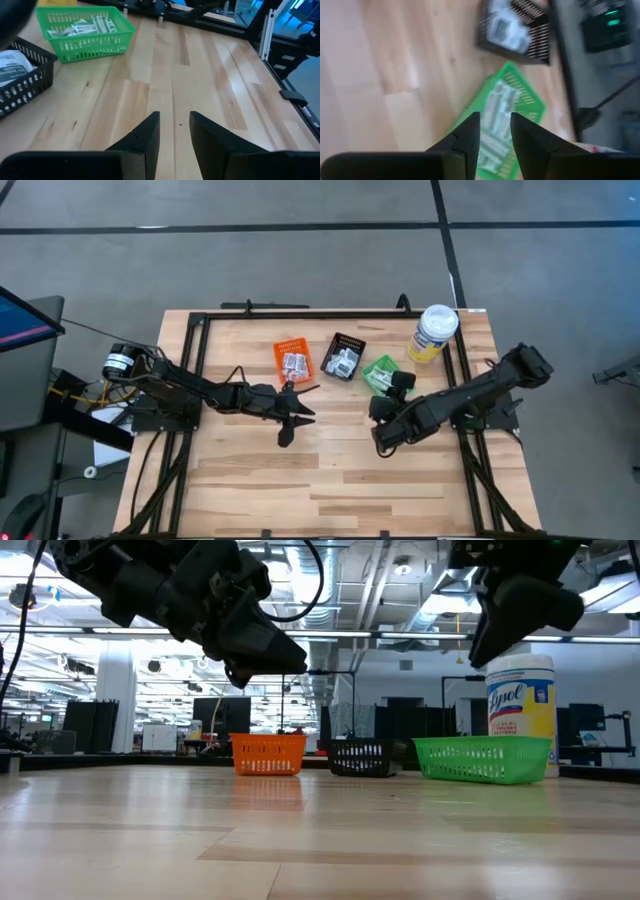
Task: Pick & Place First Aid Supplies
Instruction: Return to Home Position
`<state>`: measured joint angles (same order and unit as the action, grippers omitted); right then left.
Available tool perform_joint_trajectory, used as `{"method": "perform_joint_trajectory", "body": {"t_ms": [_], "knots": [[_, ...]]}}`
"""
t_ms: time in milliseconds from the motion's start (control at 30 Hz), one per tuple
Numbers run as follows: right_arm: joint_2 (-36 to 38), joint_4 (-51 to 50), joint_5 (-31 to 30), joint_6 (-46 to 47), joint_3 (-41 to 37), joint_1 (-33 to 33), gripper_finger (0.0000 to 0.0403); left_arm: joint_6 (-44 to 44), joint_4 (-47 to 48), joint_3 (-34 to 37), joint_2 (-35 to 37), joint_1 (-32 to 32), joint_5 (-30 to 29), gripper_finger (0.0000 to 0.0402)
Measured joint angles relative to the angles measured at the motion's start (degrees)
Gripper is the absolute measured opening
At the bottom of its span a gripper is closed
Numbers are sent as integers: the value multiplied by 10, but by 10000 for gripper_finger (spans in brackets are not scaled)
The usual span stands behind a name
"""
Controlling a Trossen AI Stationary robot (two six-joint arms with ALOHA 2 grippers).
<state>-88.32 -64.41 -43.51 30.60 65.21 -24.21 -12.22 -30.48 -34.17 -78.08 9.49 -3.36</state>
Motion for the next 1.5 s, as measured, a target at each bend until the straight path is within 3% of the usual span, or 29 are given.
{"method": "perform_joint_trajectory", "body": {"t_ms": [100,533,667,933,1133,1300,1500], "knots": [[-2,1,26,3,0,-1,102,0,0,0,0,0,2,106],[-2,17,13,-7,0,24,102,-3,0,0,2,0,2,106],[-2,17,14,-7,0,27,102,-7,4,0,37,0,3,106],[-2,15,15,-10,0,26,102,-3,158,4,209,0,32,106],[-2,16,15,-8,0,26,102,37,164,58,342,0,26,106],[-2,25,15,-8,0,27,102,41,163,118,440,-1,-12,106],[-2,26,15,-7,0,35,102,43,160,194,514,0,-58,106]]}}
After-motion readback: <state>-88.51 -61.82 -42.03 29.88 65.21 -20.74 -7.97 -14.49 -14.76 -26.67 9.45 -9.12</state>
